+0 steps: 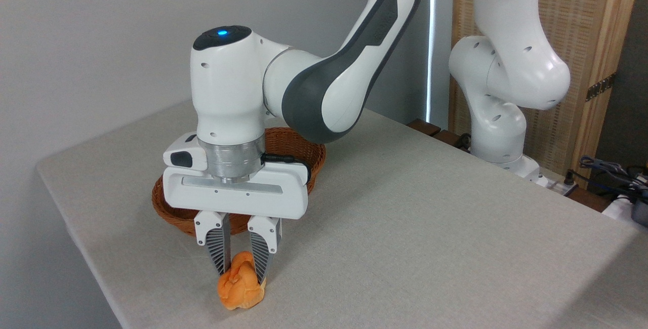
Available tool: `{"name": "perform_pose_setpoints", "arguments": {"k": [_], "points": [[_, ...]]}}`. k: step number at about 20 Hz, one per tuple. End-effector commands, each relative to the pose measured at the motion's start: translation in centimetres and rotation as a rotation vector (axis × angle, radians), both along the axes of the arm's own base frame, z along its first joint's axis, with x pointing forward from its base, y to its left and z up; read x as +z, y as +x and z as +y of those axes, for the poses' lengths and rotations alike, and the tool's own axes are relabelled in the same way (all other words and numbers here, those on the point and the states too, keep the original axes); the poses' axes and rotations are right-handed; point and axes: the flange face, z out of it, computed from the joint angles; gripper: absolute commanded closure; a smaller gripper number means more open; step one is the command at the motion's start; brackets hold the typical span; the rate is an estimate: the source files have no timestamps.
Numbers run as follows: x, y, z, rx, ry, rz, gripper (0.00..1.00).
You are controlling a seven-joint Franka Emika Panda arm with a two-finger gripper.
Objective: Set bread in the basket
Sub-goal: 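Lift the roll and carry it over the wicker basket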
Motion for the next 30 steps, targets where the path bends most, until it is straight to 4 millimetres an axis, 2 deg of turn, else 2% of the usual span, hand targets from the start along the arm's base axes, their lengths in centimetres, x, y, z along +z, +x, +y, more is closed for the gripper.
{"name": "perform_pose_setpoints", "arguments": {"k": [1,7,10,12,13,16,20,24,27,28,29,30], "points": [[3.0,0.0,0.2,-0.073,0.019,0.013,0.53],[11.3,0.4,0.2,-0.221,-0.005,0.121,0.52],[15.8,-0.9,0.0,-0.262,-0.029,0.095,0.51],[17.6,-2.3,-1.3,-0.309,-0.053,0.088,0.51],[18.0,-3.2,-3.3,-0.361,-0.054,0.116,0.51],[17.8,-6.0,-8.8,-0.519,-0.04,0.201,0.5],[16.0,-9.7,-13.2,-0.712,-0.01,0.263,0.5],[13.3,-12.3,-15.5,-0.825,0.015,0.303,0.49],[11.3,-13.2,-15.8,-0.881,0.022,0.315,0.48],[10.8,-13.4,-16.6,-0.895,0.025,0.321,0.48],[10.0,-13.7,-17.2,-0.905,0.028,0.325,0.44],[9.3,-13.8,-17.2,-0.906,0.028,0.325,0.36]]}}
